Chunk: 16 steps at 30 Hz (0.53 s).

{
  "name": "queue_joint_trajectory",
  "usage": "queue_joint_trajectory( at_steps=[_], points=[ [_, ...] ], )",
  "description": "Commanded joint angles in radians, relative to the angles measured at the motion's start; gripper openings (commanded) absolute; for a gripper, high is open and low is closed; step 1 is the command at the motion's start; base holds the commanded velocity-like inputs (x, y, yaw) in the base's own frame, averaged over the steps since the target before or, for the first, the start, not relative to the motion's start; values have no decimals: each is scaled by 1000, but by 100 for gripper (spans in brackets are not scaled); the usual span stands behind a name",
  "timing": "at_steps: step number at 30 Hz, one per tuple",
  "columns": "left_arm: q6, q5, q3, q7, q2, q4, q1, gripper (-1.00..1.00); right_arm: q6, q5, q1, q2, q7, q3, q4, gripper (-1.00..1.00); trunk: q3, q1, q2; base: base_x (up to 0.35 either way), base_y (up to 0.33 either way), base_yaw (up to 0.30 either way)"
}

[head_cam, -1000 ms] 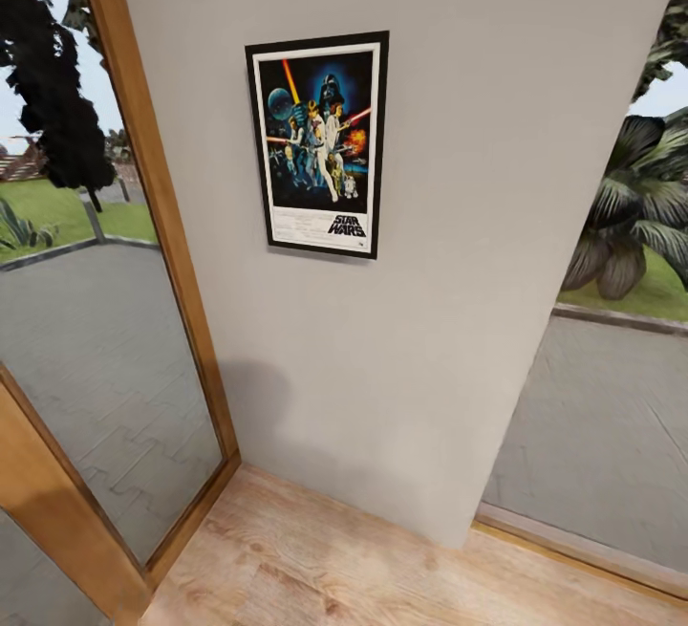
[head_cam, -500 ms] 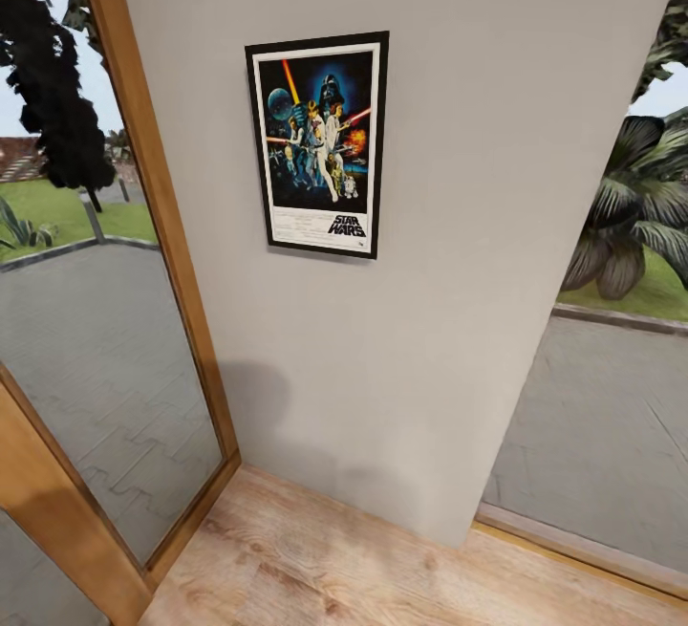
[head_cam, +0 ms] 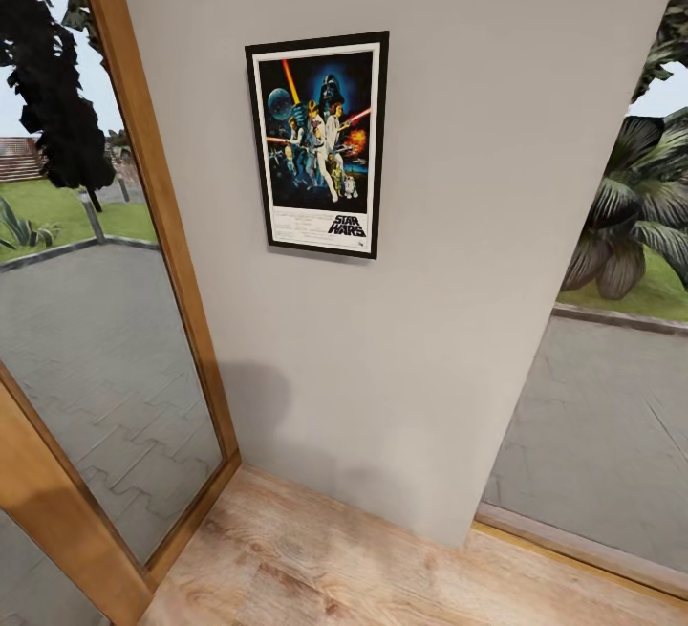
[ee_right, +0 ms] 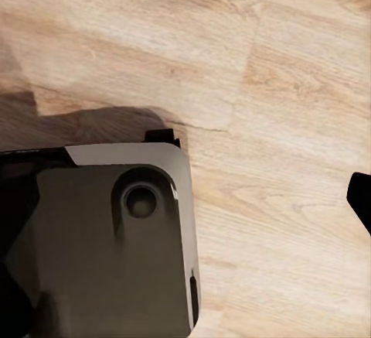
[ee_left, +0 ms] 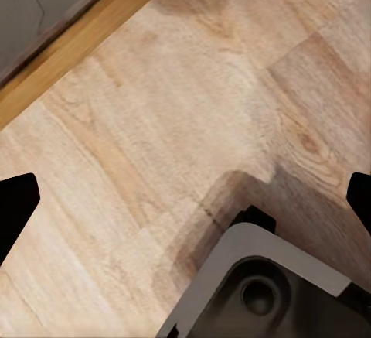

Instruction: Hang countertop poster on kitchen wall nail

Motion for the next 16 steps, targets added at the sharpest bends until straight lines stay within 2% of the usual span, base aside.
queue_joint_trajectory(
  at_steps=[1, 16],
  points=[
    [0, 4, -8, 7, -1, -1, -1, 100, -8, -11, -2, 0, 6, 9, 5, 100, -2, 1, -2, 0, 0, 0],
    [0, 4, -9, 10, -3, 0, -1, 100, -8, -11, -2, 2, 6, 9, 5, 100, -2, 1, -2, 0, 0, 0]
  ],
)
